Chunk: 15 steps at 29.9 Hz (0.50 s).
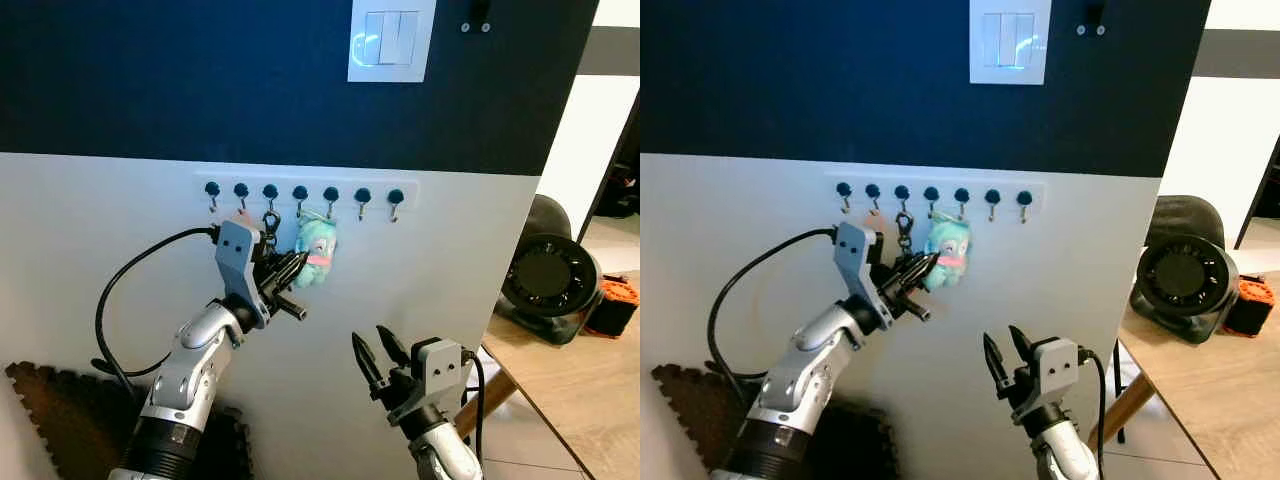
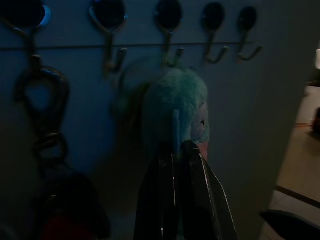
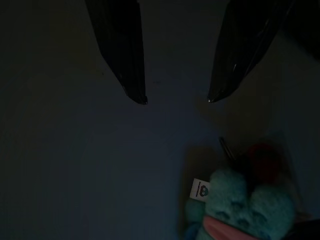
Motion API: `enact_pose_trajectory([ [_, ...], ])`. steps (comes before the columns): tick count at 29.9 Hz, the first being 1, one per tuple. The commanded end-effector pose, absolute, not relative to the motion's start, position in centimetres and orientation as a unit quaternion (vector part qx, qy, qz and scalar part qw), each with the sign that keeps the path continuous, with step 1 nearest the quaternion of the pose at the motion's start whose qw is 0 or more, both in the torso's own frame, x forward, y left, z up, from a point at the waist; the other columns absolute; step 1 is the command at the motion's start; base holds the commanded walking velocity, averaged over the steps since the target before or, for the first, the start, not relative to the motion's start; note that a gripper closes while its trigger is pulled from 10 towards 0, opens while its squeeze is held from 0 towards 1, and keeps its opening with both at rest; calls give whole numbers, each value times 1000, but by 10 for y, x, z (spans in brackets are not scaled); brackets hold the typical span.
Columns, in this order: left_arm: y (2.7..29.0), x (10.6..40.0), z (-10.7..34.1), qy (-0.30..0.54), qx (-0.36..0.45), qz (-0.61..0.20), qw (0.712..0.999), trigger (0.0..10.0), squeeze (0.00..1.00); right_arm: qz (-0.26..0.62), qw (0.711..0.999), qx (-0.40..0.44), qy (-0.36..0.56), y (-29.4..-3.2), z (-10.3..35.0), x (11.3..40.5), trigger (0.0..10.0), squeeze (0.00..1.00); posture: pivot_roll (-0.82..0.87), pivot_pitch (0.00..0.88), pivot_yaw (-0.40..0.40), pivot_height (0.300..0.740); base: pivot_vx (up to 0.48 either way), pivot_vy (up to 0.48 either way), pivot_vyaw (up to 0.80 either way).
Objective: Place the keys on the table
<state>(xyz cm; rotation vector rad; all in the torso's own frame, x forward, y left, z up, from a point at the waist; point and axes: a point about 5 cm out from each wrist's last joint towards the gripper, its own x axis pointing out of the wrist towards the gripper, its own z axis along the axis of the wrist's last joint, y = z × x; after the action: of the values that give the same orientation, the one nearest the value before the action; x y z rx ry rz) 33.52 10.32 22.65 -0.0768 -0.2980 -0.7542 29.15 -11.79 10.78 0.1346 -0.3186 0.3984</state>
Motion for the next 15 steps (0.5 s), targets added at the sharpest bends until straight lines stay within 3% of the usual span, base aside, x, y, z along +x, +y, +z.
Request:
enact_pose_trajectory([
  [1, 106, 330, 235, -162, -43, -385, 908, 0, 0, 195, 969, 70, -137, -118, 100, 291, 10000, 0, 80, 0, 21, 740, 0, 0, 0],
  [15, 121, 317, 252, -181, -82, -446, 873, 0, 0, 198, 968, 71, -138, -117, 101, 292, 10000, 0, 82, 0, 19, 740, 0, 0, 0],
])
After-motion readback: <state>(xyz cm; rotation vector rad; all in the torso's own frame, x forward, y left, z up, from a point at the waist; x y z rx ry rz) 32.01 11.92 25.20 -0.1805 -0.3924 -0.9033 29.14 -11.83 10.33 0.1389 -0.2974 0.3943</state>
